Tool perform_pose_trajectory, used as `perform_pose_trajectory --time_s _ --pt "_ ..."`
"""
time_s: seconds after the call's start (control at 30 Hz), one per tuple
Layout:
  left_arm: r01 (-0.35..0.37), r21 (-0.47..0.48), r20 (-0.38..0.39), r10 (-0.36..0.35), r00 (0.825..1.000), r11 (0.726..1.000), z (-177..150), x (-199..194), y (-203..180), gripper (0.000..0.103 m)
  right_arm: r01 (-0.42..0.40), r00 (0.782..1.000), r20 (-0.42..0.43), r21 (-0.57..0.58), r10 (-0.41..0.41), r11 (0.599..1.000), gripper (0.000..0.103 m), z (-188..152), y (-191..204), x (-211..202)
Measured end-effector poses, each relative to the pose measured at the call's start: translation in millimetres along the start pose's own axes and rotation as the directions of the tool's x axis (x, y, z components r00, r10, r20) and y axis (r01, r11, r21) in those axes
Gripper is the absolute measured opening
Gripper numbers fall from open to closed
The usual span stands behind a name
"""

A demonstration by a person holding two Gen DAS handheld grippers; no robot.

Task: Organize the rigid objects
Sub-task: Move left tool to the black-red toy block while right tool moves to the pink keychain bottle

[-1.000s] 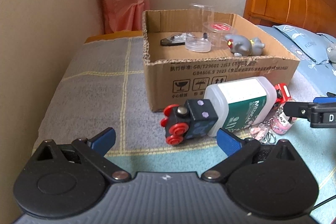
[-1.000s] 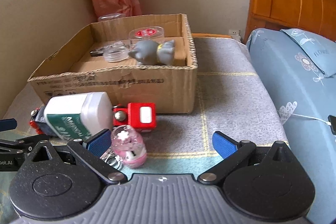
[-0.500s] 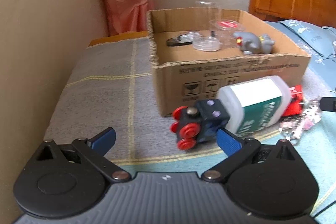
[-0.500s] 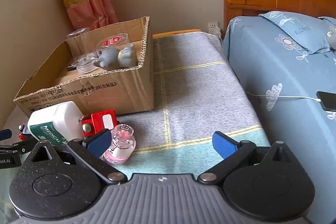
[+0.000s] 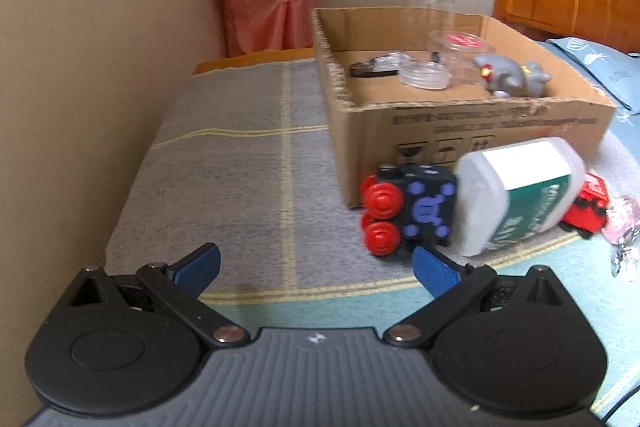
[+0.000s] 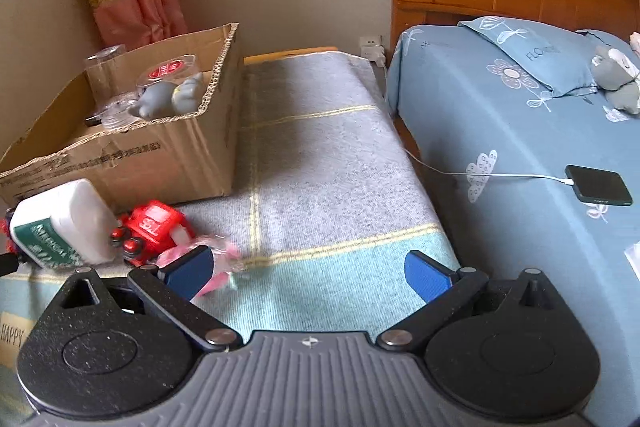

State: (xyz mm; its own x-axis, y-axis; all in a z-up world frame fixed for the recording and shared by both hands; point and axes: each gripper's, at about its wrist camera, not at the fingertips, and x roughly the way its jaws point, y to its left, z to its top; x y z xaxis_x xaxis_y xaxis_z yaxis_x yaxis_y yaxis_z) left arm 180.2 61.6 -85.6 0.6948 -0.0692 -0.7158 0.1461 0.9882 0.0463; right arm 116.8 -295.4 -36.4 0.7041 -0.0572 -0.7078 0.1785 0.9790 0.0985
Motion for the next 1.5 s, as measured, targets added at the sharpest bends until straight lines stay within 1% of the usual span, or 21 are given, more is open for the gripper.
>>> perform_pose_trajectory --time_s 0.1,0.17,0.23,0.37,0.53,0.63,0.73,0.87,1.0,1.13,1.17,1.23,1.3,1.33,1.5 --pt "0.03 0.019 0.007 -0.03 1.0 0.999 1 2 -8 0.102 -0.048 0.999 0.007 -0.042 0.048 0.998 0.103 -6 5 -2" --pt "0.03 0.031 0.008 -0.03 1.0 0.999 2 5 -13 0.102 -0.082 0.997 0.003 -0.072 0.083 0.994 0.103 -10 11 0" --pt "0.029 0.033 0.008 -0.029 1.0 0.999 3 9 -15 0.102 -0.1 0.995 -0.022 -0.098 0.098 0.99 0.103 -13 17 3" --pt "0.043 0.025 0.004 -0.043 0.999 0.999 5 17 -15 0.102 -0.112 0.993 -0.052 -0.156 0.105 0.981 0.103 -22 29 10" --pt "0.073 0.002 0.0 -0.073 0.997 0.997 7 22 -17 0.102 -0.099 0.995 -0.044 -0.205 0.092 0.974 0.103 -24 38 11" --pt "0.051 -0.012 0.006 -0.051 0.999 0.999 8 25 -16 0.102 -0.088 0.996 -0.039 -0.218 0.082 0.972 0.103 -23 43 13" --pt "0.062 -0.038 -0.003 -0.062 0.998 0.997 6 25 -7 0.102 -0.077 0.997 -0.035 -0.24 0.07 0.968 0.103 -24 45 14" --pt "0.011 -0.043 0.006 -0.011 1.0 0.999 1 19 5 0.102 -0.079 0.997 -0.025 -0.248 0.076 0.966 0.103 -24 43 15" --pt "0.018 -0.049 0.026 -0.016 1.0 0.999 0 18 6 0.101 -0.095 0.995 -0.009 -0.265 0.096 0.96 0.103 -24 42 17" --pt "0.049 -0.061 0.042 -0.046 0.998 0.997 2 21 0 0.098 -0.11 0.993 0.004 -0.285 0.116 0.952 0.103 -25 45 19" --pt "0.056 -0.065 0.043 -0.053 0.998 0.996 4 22 -1 0.097 -0.115 0.993 0.006 -0.293 0.122 0.949 0.102 -24 46 19" --pt "0.069 -0.072 0.041 -0.066 0.997 0.995 5 24 -3 0.09 -0.124 0.991 0.01 -0.306 0.134 0.944 0.1 -24 48 19" --pt "0.078 -0.077 0.035 -0.076 0.996 0.994 6 25 -4 0.085 -0.14 0.989 0.006 -0.31 0.149 0.94 0.091 -22 48 18" --pt "0.079 -0.081 0.034 -0.077 0.996 0.994 6 25 -5 0.083 -0.138 0.989 0.008 -0.314 0.148 0.94 0.089 -21 49 17" --pt "0.071 -0.093 0.043 -0.067 0.997 0.993 6 23 -6 0.082 -0.148 0.988 -0.002 -0.3 0.154 0.942 0.081 -18 51 16"
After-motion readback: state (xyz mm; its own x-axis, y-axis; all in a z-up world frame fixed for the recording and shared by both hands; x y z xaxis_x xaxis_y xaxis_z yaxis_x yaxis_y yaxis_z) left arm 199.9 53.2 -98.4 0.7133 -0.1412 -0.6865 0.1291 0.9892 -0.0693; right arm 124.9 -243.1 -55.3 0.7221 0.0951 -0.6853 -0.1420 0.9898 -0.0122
